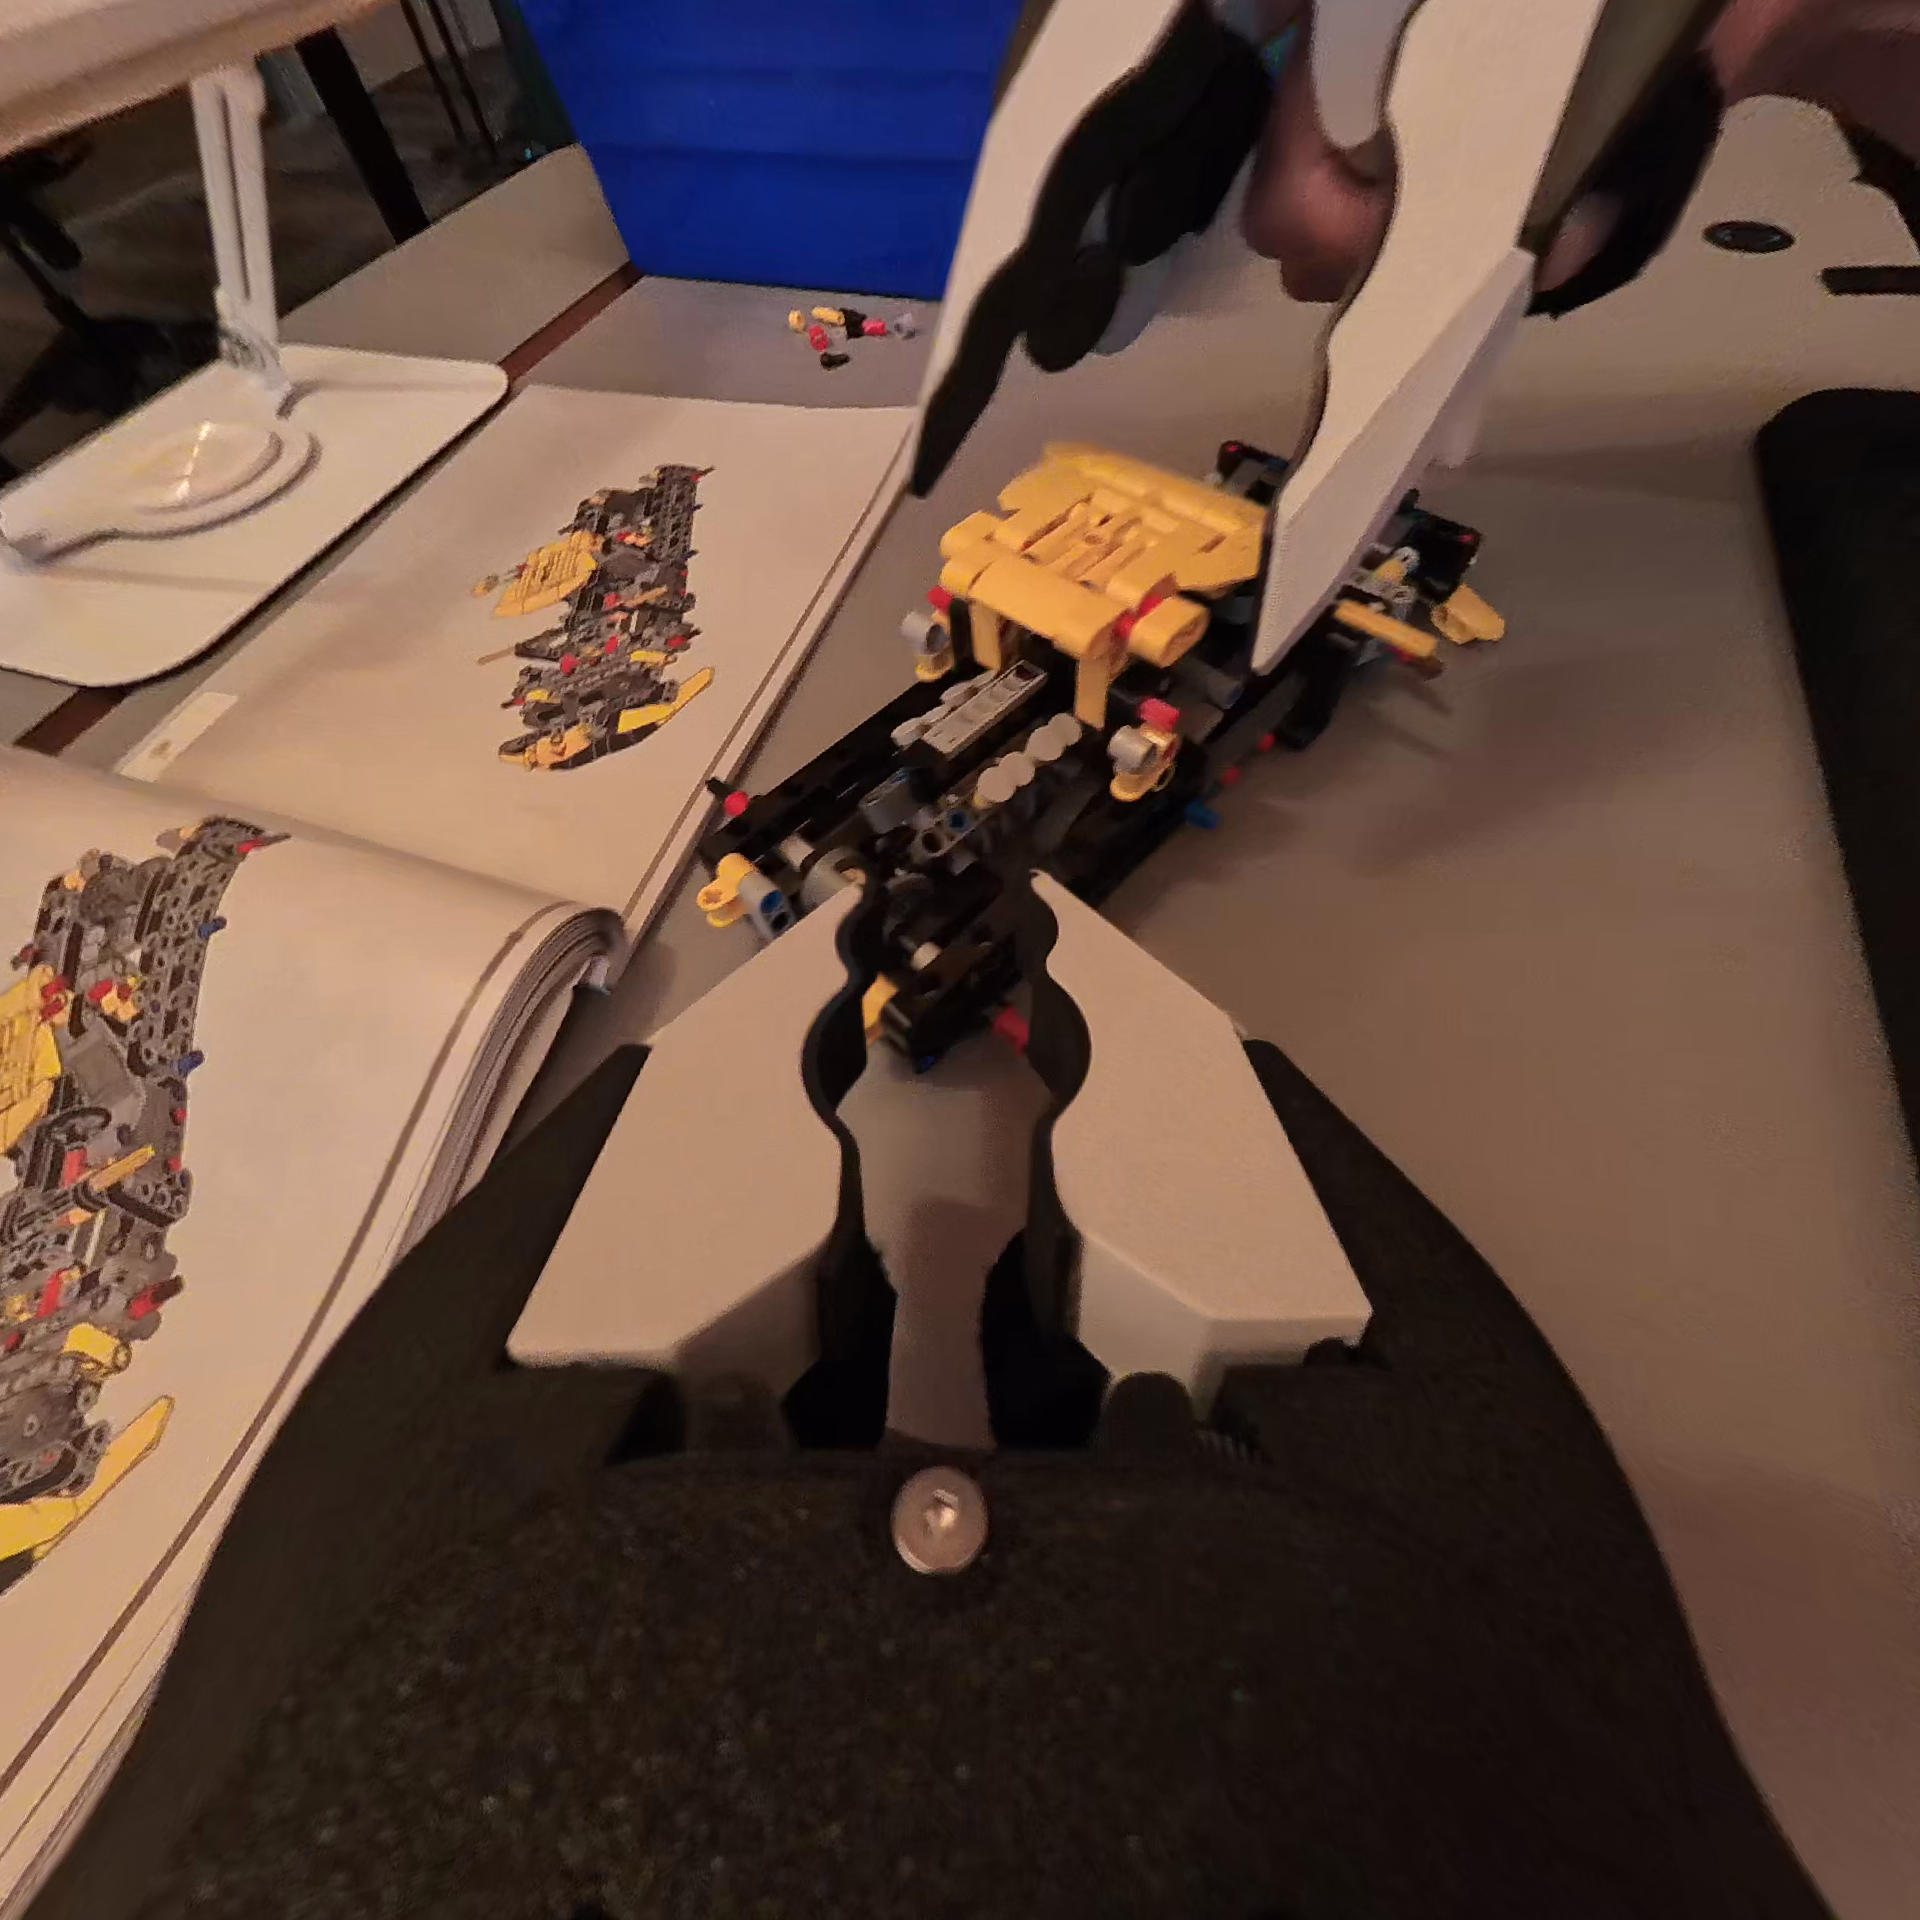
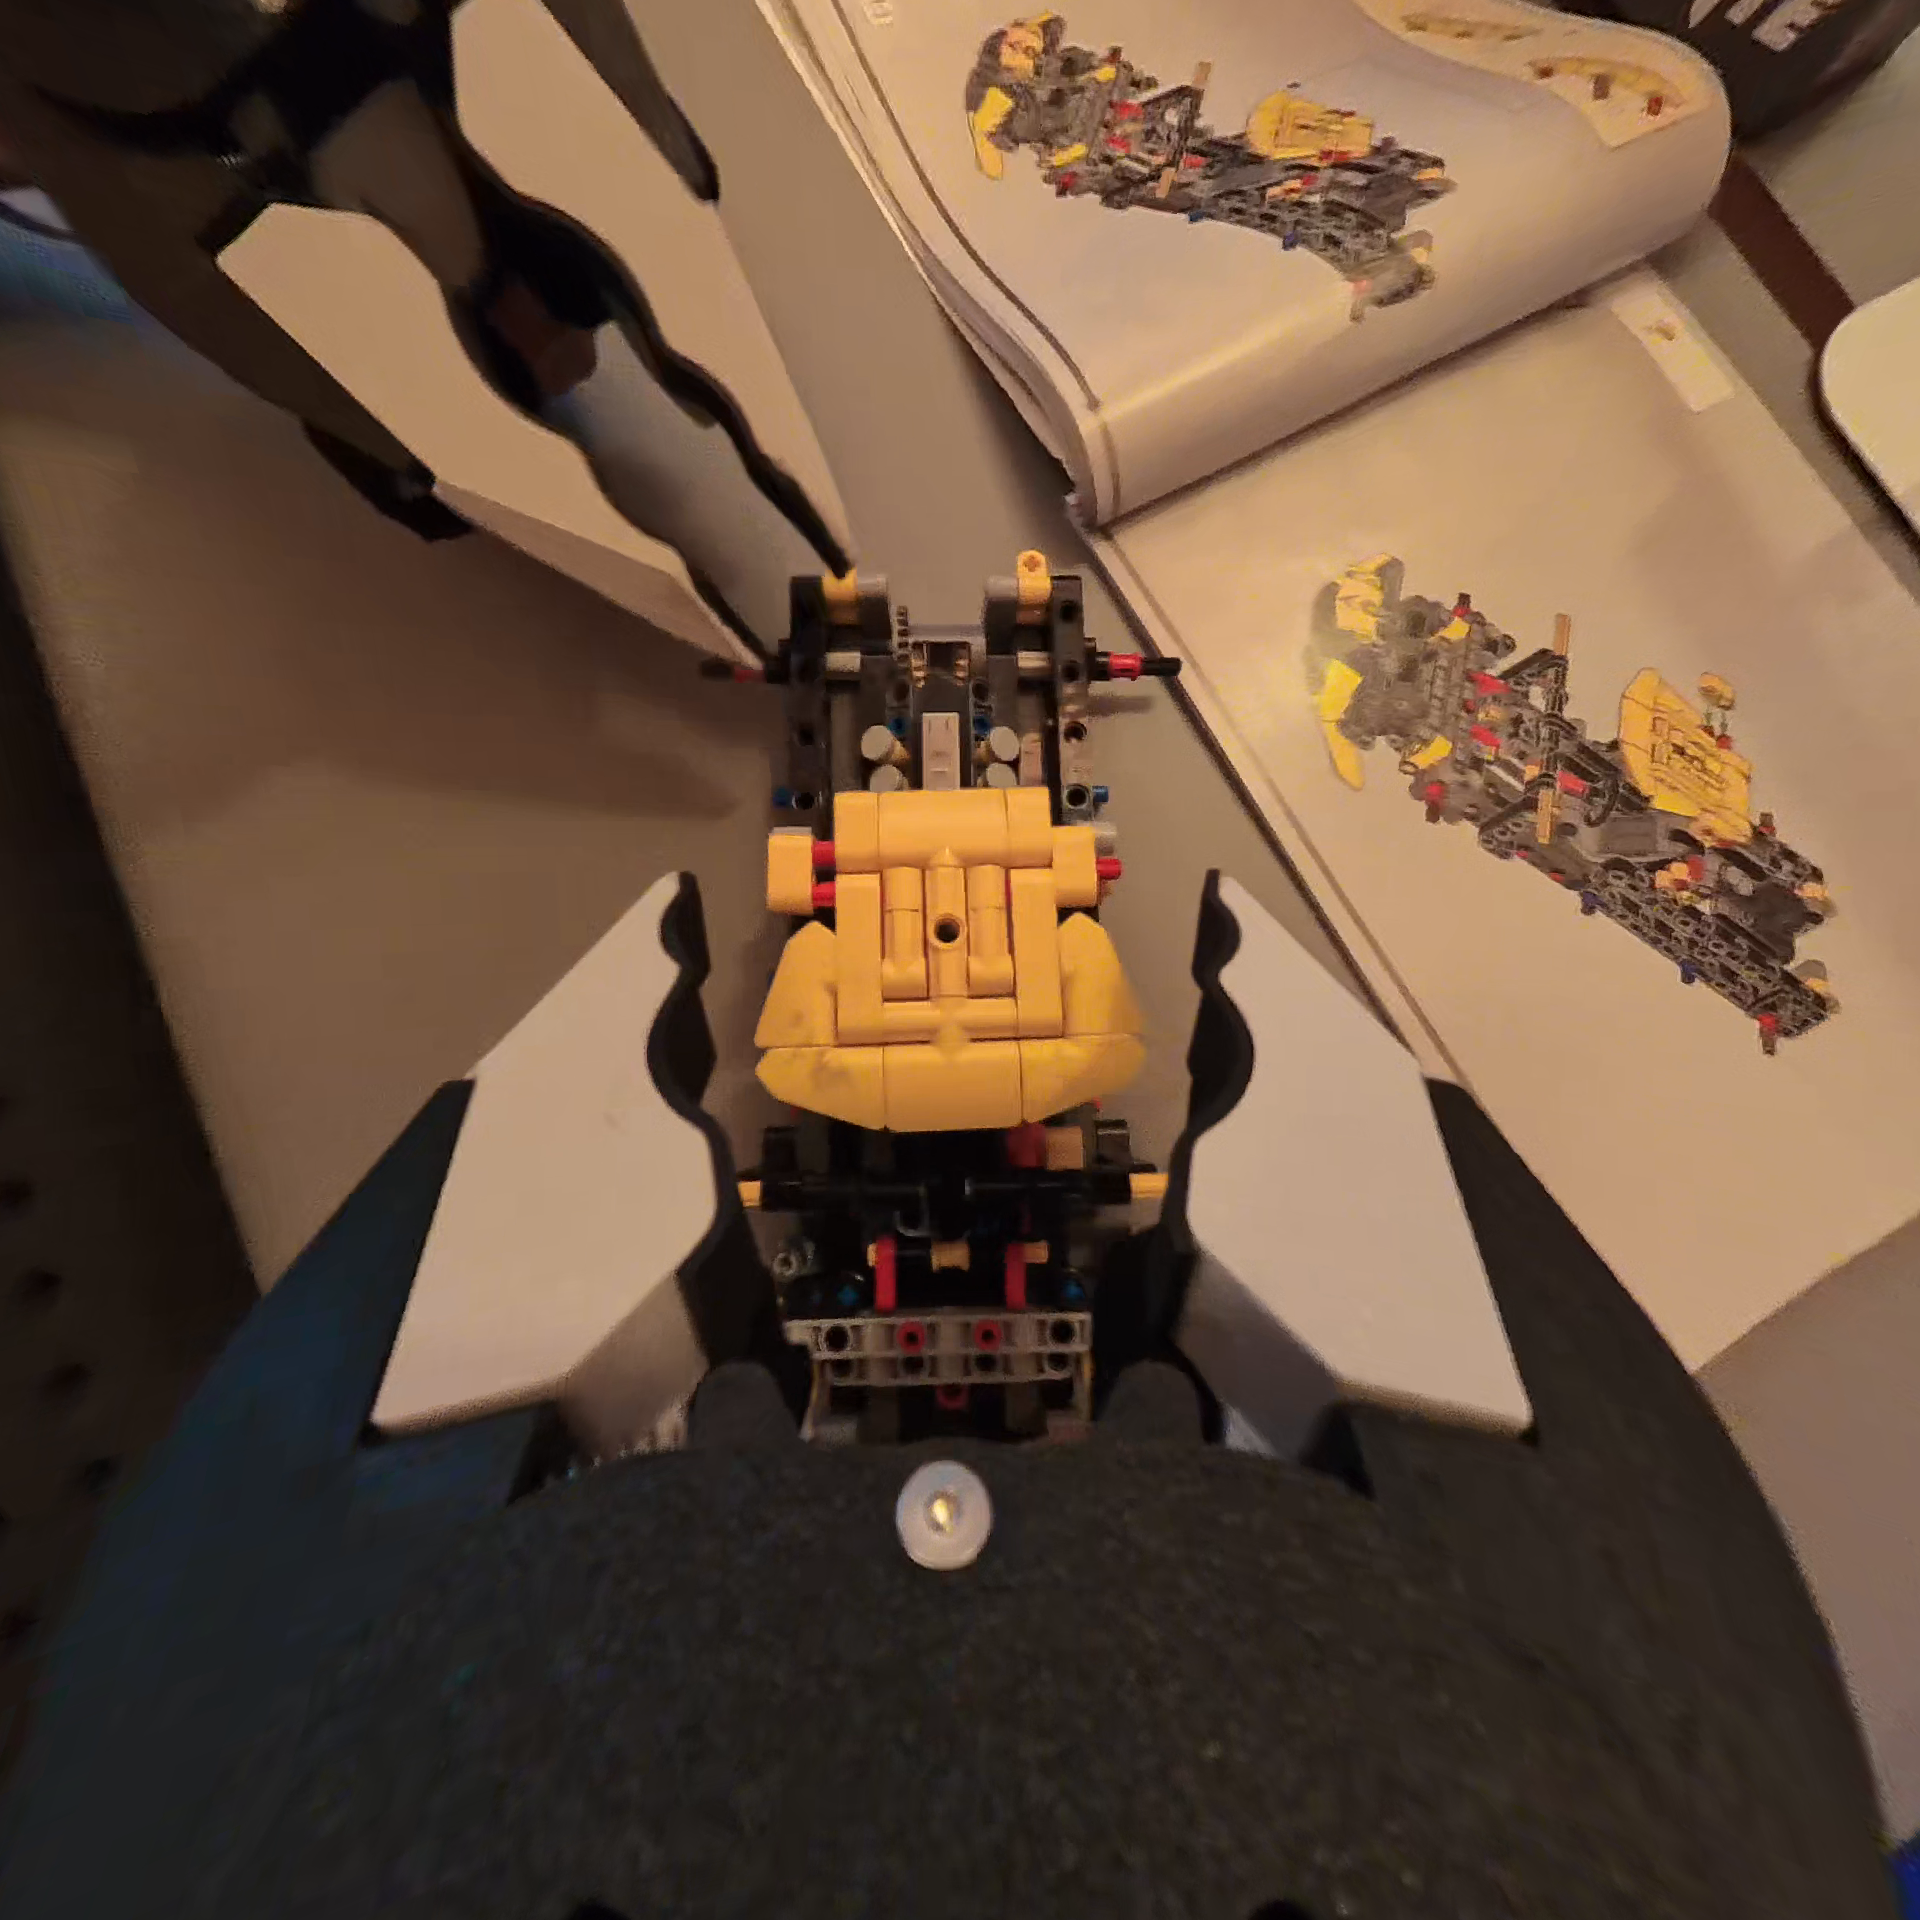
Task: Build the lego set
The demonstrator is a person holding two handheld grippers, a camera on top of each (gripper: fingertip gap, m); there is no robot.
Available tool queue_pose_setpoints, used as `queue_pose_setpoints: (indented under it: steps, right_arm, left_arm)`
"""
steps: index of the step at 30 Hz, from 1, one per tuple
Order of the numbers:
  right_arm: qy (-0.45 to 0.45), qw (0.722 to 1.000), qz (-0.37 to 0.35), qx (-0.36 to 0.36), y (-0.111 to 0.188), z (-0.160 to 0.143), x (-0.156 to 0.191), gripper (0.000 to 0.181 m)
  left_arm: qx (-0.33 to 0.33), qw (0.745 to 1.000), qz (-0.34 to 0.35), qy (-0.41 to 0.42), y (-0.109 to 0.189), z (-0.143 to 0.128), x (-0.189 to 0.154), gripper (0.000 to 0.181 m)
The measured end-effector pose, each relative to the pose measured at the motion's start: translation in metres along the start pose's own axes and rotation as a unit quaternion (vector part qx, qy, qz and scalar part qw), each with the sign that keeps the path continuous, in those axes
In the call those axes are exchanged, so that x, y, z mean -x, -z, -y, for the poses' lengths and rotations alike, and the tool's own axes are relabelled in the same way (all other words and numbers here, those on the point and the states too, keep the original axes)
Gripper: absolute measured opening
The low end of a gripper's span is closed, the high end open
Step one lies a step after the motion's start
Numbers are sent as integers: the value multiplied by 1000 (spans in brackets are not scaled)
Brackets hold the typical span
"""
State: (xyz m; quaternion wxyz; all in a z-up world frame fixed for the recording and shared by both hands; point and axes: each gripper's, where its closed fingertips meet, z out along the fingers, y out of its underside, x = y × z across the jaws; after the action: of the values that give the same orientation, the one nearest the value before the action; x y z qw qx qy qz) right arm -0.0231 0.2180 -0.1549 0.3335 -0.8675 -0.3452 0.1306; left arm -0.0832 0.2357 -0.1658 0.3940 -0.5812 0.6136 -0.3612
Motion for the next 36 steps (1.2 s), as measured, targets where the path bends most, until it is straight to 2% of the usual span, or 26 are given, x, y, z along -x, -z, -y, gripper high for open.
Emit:
queue_pose_setpoints:
  steps: [7, 14, 18, 24, 27, 30, 31, 33, 36]
  right_arm:
    - [-8, 1000, 0, -12, -12, 3, 4, 67]
    - [1, 1000, 5, -3, -11, 3, 1, 65]
    - [11, 1000, 3, -14, -11, 3, 1, 64]
    - [-21, 999, -3, -37, -12, 4, -2, 64]
    - [-5, 999, -8, -47, -10, 4, 0, 67]
    - [16, 999, -1, -41, -2, -1, 5, 119]
    - [20, 999, -12, -37, 0, -4, 1, 129]
    - [4, 999, -20, -27, 5, -8, -4, 123]
    - [-33, 999, 23, -30, 10, -5, 3, 82]
  left_arm:
    - [51, 998, -38, 28, -9, -14, 2, 27]
    - [104, 994, -41, 4, -14, -17, -7, 26]
    - [105, 994, -14, -22, -17, -20, -9, 27]
    - [109, 994, -5, -29, -18, -20, -10, 27]
    - [109, 994, -8, -27, -18, -20, -11, 26]
    - [114, 993, -4, -33, -19, -21, -12, 25]
    - [114, 993, -4, -33, -19, -21, -13, 25]
    - [111, 993, -7, -27, -18, -21, -16, 25]
    - [109, 994, -8, -20, -18, -21, -19, 24]
